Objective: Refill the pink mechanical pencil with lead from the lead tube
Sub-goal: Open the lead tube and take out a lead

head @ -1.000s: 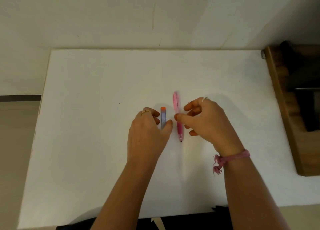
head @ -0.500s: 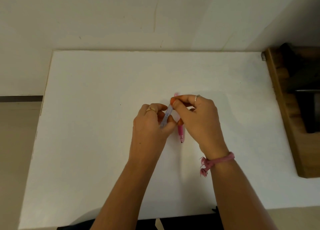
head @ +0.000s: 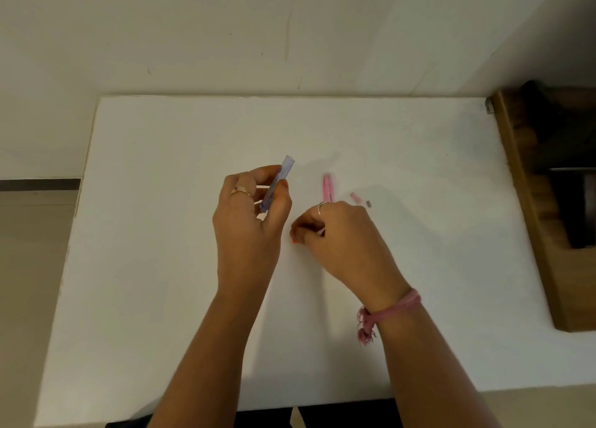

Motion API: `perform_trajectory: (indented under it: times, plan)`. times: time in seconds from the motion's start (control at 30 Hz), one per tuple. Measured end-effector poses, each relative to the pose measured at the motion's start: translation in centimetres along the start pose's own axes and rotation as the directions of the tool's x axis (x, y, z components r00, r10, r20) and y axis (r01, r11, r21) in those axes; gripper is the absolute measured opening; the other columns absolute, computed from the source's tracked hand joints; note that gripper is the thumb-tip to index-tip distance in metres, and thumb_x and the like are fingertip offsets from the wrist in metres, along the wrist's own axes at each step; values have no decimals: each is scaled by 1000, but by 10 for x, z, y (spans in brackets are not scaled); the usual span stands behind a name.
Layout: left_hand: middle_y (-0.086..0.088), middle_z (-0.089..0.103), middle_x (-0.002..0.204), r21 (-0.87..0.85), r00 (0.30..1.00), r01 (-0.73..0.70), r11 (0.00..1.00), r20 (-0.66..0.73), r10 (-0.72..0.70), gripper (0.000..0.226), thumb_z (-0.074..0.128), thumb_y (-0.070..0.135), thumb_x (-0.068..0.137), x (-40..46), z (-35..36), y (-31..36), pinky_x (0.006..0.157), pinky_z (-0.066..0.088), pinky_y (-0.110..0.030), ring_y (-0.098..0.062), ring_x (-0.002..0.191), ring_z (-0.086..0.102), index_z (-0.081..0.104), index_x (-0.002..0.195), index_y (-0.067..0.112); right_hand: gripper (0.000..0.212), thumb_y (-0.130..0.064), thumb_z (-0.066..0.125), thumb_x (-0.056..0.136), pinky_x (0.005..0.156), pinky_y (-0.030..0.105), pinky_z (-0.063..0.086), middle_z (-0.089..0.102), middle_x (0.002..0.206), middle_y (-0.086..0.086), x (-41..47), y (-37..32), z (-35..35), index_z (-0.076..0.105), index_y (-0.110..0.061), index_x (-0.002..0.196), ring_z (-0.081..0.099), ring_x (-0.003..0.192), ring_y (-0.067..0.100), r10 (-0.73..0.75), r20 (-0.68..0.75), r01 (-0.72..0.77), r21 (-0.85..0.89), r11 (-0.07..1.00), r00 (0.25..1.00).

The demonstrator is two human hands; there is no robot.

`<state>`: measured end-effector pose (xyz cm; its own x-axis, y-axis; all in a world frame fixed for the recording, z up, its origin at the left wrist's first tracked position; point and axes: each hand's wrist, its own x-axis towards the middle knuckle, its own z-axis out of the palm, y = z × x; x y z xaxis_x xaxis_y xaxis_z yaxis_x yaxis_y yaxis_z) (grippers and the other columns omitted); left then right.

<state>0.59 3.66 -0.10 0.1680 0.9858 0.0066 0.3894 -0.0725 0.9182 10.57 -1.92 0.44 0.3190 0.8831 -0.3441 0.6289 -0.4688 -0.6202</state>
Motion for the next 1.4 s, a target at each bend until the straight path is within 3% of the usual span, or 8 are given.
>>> perform_trajectory:
  times: [0.13,0.27,0.37,0.43,0.53,0.9,1.17,1.4]
  plan:
    - [7,63,101,14,999,-35,999,22,35,16,59,25,88,-1,-1,-2,67,48,-11,1,86,59,64,103,27,22,-23,53,92,83,26,49,73,101,4,0,1,2,70,-16,105,66,85,19,12,40,-7,-106,994,999]
    - [9,64,98,3,996,-80,997,46,79,20,65,19,84,-2,-2,0,73,49,-10,1,90,59,63,103,25,17,-19,59,89,58,14,52,71,83,-2,1,2,-14,72,-16,99,65,61,8,79,-49,-65,240,969,996]
    - [18,61,95,34,987,-135,990,97,131,25,69,17,81,-3,-3,2,74,45,-4,11,90,57,62,104,23,19,-9,58,90,59,18,55,73,95,5,2,5,-29,70,-15,103,72,75,10,292,4,-195,753,629,957]
    - [22,58,94,62,977,-173,983,135,164,27,70,17,80,-4,-3,3,73,42,0,14,86,56,62,106,21,21,-3,57,89,70,24,59,74,98,8,2,7,-35,70,-12,102,73,85,15,323,102,-233,887,400,941]
    - [10,63,95,88,963,-210,974,188,191,28,71,16,80,-5,-3,5,67,41,3,1,83,60,63,107,19,23,3,55,87,78,28,58,75,98,11,2,10,-38,71,-7,100,73,88,19,310,155,-244,930,274,938]
    - [8,64,93,181,921,-358,916,232,315,27,73,14,78,-7,-2,6,77,43,-7,-9,80,61,66,104,17,20,0,55,88,73,26,59,76,93,11,3,18,-39,72,-6,97,74,84,21,307,170,-260,924,281,936]
    - [2,67,97,171,946,-270,948,231,228,27,72,15,78,-5,-3,3,68,37,5,-5,82,60,66,104,15,18,0,58,87,72,24,58,76,91,11,3,23,-41,71,-5,98,73,85,21,264,121,-200,934,295,957]
    - [13,61,94,210,963,-192,959,230,143,29,72,28,78,-3,-2,0,67,42,-2,-6,83,58,65,105,24,15,-6,64,85,74,27,58,76,93,8,6,23,-38,71,-11,97,73,86,21,259,-2,-94,929,358,966]
